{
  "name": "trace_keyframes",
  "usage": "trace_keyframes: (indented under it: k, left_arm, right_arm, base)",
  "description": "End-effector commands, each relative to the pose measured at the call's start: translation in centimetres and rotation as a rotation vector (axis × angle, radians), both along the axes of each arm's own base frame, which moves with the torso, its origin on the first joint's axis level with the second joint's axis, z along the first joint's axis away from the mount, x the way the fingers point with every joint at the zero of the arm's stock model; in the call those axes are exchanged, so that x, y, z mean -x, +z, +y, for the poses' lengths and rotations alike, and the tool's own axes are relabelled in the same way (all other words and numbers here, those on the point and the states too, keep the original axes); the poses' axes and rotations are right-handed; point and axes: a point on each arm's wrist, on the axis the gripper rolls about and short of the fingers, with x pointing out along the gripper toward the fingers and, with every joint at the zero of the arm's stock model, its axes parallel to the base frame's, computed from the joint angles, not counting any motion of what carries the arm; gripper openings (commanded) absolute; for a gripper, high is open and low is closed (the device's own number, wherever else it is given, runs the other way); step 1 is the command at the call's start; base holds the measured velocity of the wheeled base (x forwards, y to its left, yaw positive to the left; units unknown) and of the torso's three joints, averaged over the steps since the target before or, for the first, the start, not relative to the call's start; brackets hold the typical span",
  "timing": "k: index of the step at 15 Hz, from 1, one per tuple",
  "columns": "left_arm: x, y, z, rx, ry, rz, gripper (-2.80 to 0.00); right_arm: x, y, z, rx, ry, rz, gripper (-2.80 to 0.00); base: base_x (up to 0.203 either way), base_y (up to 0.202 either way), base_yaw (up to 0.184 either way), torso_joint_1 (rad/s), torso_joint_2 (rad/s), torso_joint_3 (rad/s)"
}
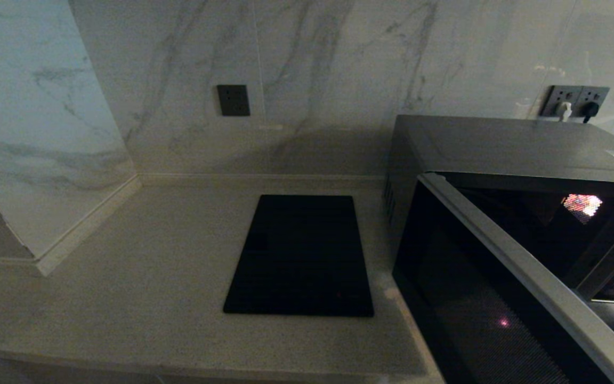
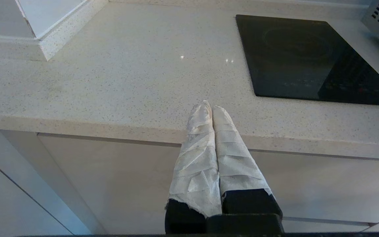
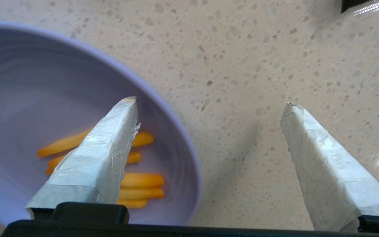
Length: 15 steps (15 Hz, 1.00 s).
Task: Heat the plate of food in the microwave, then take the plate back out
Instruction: Open the microwave oven, then put the plate in the microwave oven
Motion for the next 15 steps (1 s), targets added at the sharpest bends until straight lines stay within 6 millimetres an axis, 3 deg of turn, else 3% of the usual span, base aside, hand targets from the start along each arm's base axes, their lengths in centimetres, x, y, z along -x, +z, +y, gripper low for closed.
trace_keyframes:
  k: [1, 12, 13, 15]
  left_arm:
    - [0.0, 0.0, 0.0, 0.0, 0.0, 0.0, -2.8]
    - [0.0, 0.0, 0.0, 0.0, 0.0, 0.0, -2.8]
    - [0.0, 0.0, 0.0, 0.0, 0.0, 0.0, -2.8]
    - [-0.01, 0.01, 0.0, 0.0, 0.001, 0.0, -2.8]
  right_arm:
    - [-0.06, -0.31, -0.02, -0.011, -0.001, 0.003, 0.0]
    - [-0.05, -0.76, -0.03, -0.019, 0.008, 0.016, 0.0]
    - [-0.06, -0.73, -0.06, -0.017, 0.009, 0.017, -2.8]
    - [-0.06, -0.73, -0.06, -0.017, 0.013, 0.018, -2.8]
  base:
    - [0.0, 0.0, 0.0, 0.0, 0.0, 0.0]
    - [0.0, 0.0, 0.0, 0.0, 0.0, 0.0]
    - [0.0, 0.0, 0.0, 0.0, 0.0, 0.0]
    - [0.0, 0.0, 0.0, 0.0, 0.0, 0.0]
